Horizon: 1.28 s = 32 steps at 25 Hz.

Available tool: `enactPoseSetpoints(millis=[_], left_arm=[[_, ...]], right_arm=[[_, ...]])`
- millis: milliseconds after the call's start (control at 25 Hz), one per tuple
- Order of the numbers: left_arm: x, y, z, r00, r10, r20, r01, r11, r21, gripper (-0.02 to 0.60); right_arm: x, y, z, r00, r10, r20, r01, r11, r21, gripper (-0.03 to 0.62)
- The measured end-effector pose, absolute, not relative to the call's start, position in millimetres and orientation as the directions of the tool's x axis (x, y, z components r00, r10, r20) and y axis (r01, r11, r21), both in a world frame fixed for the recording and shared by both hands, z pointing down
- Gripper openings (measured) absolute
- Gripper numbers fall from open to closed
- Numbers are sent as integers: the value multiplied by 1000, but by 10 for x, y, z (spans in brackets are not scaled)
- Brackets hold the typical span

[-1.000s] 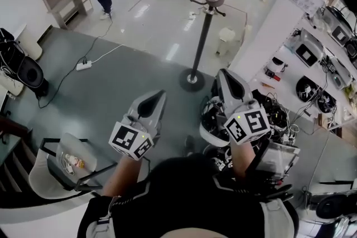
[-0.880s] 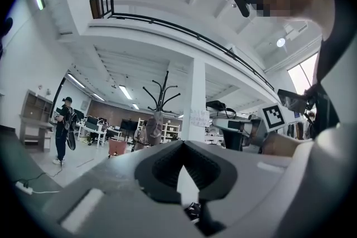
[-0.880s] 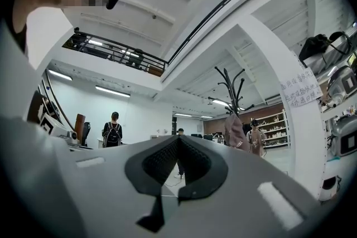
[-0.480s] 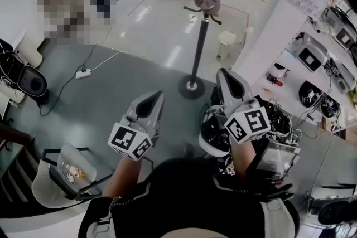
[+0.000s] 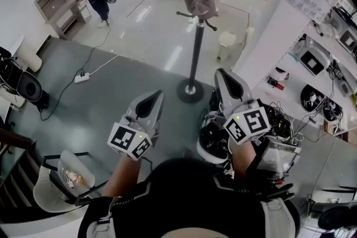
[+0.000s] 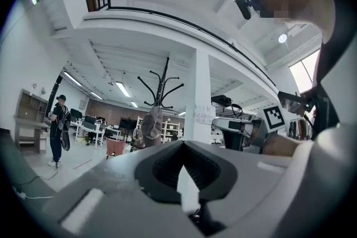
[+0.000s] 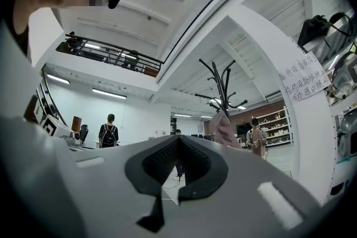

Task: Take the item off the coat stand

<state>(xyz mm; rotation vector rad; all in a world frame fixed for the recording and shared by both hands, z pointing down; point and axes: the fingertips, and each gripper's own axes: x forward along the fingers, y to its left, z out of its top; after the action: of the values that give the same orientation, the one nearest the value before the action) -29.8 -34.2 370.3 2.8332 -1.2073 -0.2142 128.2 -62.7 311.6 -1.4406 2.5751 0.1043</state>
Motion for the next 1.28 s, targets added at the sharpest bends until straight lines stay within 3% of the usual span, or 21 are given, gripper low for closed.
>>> enactPoseSetpoints(millis=[520,1280], left_arm=[[265,-820,3681,689,-721,-77,-716,-693,83,15],[188,-1238,3775,720,-692,-47,-688,-722,74,15]], right_arm=[[1699,-1071,3080,-543,-810,-221,-824,564,-45,9],[1612,-1506,3206,-517,-830,-207,-839,540,-66,9]])
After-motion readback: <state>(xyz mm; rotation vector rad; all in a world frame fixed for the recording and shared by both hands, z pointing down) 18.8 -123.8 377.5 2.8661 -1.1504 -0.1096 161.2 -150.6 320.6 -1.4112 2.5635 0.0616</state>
